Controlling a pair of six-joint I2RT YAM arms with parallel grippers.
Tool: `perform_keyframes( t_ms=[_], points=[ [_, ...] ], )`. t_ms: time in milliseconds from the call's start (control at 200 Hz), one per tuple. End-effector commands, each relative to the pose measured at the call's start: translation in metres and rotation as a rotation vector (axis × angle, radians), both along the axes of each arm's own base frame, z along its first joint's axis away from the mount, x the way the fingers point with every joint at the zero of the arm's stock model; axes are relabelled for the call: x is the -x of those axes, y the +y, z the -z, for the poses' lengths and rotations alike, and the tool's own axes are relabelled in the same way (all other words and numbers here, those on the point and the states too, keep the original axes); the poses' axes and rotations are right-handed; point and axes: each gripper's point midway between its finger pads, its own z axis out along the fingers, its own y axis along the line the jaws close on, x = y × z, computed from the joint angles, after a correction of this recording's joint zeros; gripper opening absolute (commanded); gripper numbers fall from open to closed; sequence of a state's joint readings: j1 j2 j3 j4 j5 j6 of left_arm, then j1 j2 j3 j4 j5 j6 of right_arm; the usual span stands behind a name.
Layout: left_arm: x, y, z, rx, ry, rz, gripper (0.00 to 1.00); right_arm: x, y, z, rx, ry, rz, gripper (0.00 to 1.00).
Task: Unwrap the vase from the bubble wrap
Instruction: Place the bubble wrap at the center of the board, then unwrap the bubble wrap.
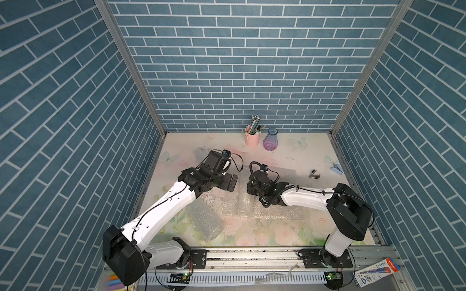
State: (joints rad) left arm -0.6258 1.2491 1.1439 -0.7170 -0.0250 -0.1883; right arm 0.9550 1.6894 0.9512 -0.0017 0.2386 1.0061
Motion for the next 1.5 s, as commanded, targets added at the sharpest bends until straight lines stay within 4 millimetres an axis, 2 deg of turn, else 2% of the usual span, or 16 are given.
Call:
perform_keyframes(
  t_ms=[0, 185, 305, 570, 670, 825, 1110, 1215, 1270, 1495],
  points=[
    [-0.002, -0.009, 0.015, 0.047, 0.062, -0.024, 0.98, 0.006, -0.009, 0.005, 0.021, -0.005, -0.040, 0.46],
    [-0.003, -0.033, 0.026, 0.209, 0.178, -0.098, 0.94, 0.009, -0.008, 0.011, -0.022, -0.018, -0.076, 0.45],
    [-0.013, -0.048, 0.035, 0.343, 0.196, -0.180, 0.90, 0.011, -0.003, 0.014, -0.060, -0.026, -0.094, 0.45],
    [-0.042, -0.058, 0.060, 0.448, 0.185, -0.313, 0.80, 0.013, 0.001, 0.008, -0.110, -0.044, -0.118, 0.43],
    [-0.055, -0.060, 0.070, 0.512, 0.204, -0.361, 0.70, 0.013, 0.002, 0.010, -0.110, -0.041, -0.114, 0.43],
    [-0.072, -0.063, 0.091, 0.589, 0.259, -0.406, 0.64, 0.012, 0.002, 0.010, -0.112, -0.042, -0.107, 0.42],
    [-0.092, -0.070, 0.110, 0.697, 0.292, -0.424, 0.62, 0.012, 0.003, 0.015, -0.111, -0.027, -0.096, 0.42],
    [-0.100, -0.070, 0.114, 0.730, 0.298, -0.430, 0.59, 0.011, 0.004, 0.015, -0.111, -0.030, -0.097, 0.42],
    [-0.102, -0.071, 0.115, 0.740, 0.302, -0.429, 0.53, 0.010, 0.004, 0.014, -0.110, -0.032, -0.096, 0.42],
    [-0.105, -0.074, 0.108, 0.775, 0.298, -0.416, 0.38, 0.009, 0.004, 0.013, -0.098, -0.034, -0.097, 0.42]
  ],
)
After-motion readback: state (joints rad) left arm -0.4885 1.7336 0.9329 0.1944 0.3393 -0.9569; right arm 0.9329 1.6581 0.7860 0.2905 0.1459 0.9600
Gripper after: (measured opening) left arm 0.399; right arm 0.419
